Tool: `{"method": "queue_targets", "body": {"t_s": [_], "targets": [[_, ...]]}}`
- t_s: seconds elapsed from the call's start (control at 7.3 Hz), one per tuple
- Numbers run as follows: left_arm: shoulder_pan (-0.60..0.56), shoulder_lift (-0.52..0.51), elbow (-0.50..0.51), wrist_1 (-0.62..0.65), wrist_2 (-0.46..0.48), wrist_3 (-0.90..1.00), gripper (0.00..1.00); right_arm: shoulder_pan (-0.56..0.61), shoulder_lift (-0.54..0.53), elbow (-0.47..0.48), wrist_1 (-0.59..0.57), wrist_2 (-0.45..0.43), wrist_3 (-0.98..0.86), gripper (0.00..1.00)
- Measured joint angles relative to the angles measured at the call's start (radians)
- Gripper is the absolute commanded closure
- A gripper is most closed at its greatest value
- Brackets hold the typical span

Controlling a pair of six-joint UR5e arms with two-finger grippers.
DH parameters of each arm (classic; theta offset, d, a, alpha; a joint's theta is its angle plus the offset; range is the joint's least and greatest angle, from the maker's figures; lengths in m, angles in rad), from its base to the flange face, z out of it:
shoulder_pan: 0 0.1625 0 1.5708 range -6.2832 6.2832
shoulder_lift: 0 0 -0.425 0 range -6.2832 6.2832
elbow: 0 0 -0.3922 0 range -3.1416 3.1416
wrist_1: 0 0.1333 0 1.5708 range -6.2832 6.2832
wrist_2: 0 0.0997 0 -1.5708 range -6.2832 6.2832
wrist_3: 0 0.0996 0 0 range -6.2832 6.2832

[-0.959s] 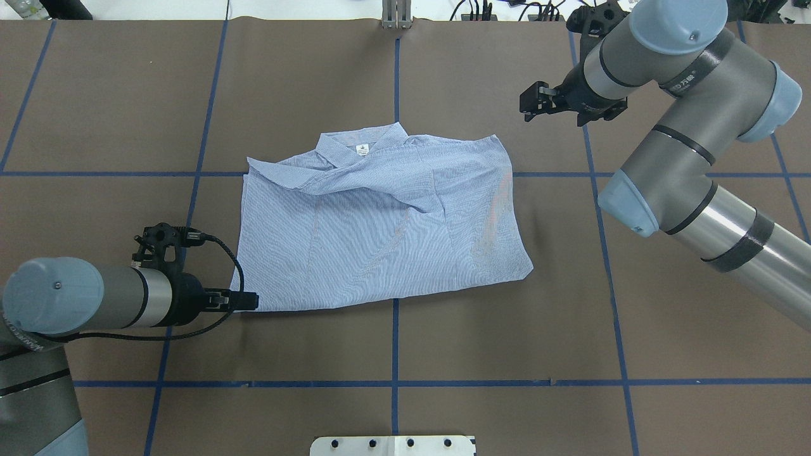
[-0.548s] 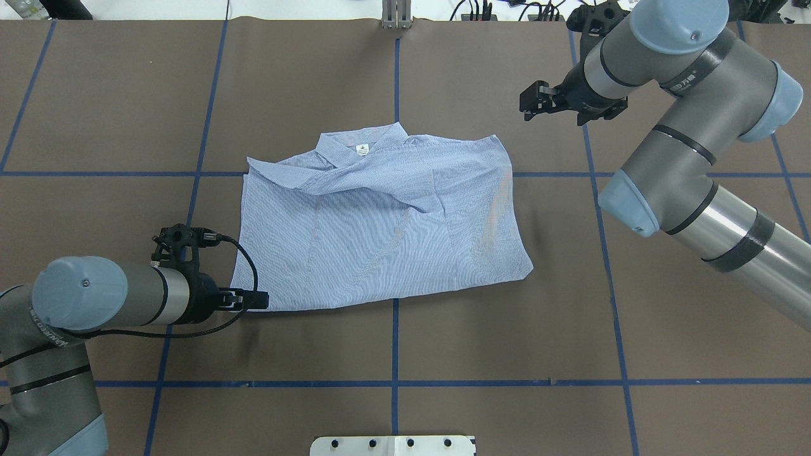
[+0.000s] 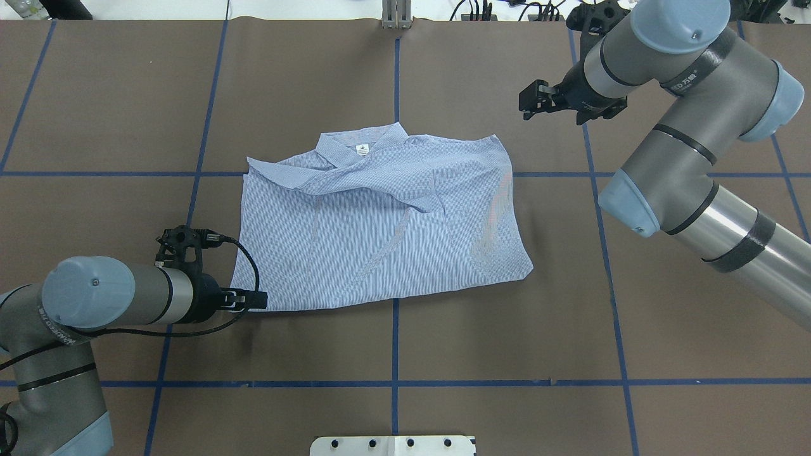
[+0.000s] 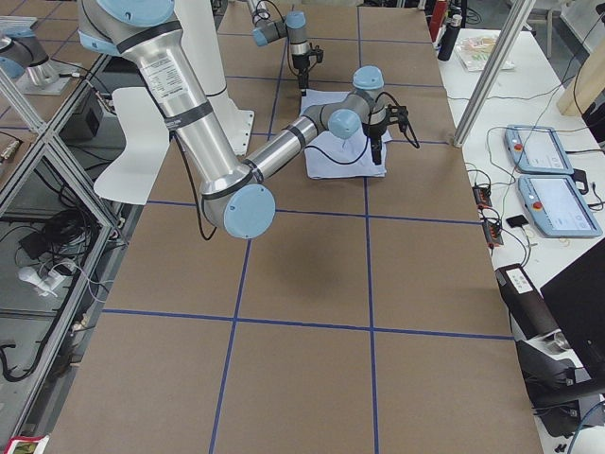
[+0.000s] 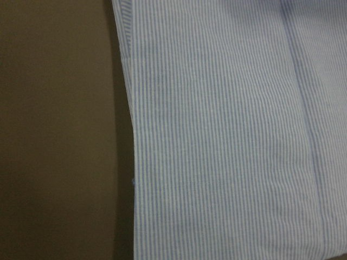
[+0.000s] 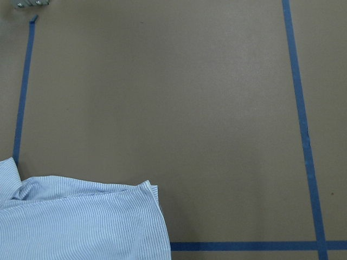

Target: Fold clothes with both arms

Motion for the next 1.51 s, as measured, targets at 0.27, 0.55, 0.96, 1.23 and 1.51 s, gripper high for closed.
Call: {"method": "queue_targets", "body": {"t_s": [0.27, 0.55, 0.96, 1.23, 1.51], "targets": [[0.0, -0.012, 0.015, 0.0, -0.005, 0.002, 1.0, 0.0, 0.0, 0.0, 0.0, 0.001, 0.0, 0.0], [-0.002, -0.012, 0.011, 0.001, -0.011, 0.002, 1.0, 0.0, 0.0, 0.001, 0.0, 0.002, 0.0, 0.0], [-0.038, 0.012, 0.005, 0.009, -0.015, 0.026, 1.0, 0.0, 0.0, 0.002, 0.0, 0.001, 0.001, 0.0], [-0.148, -0.005, 0.066, 0.038, -0.014, 0.152, 1.0, -0.002, 0.0, 0.001, 0.0, -0.001, 0.001, 0.0], [-0.298, -0.144, 0.264, 0.048, -0.013, 0.31, 1.0, -0.004, 0.002, 0.0, 0.0, -0.002, 0.001, 0.0]]}}
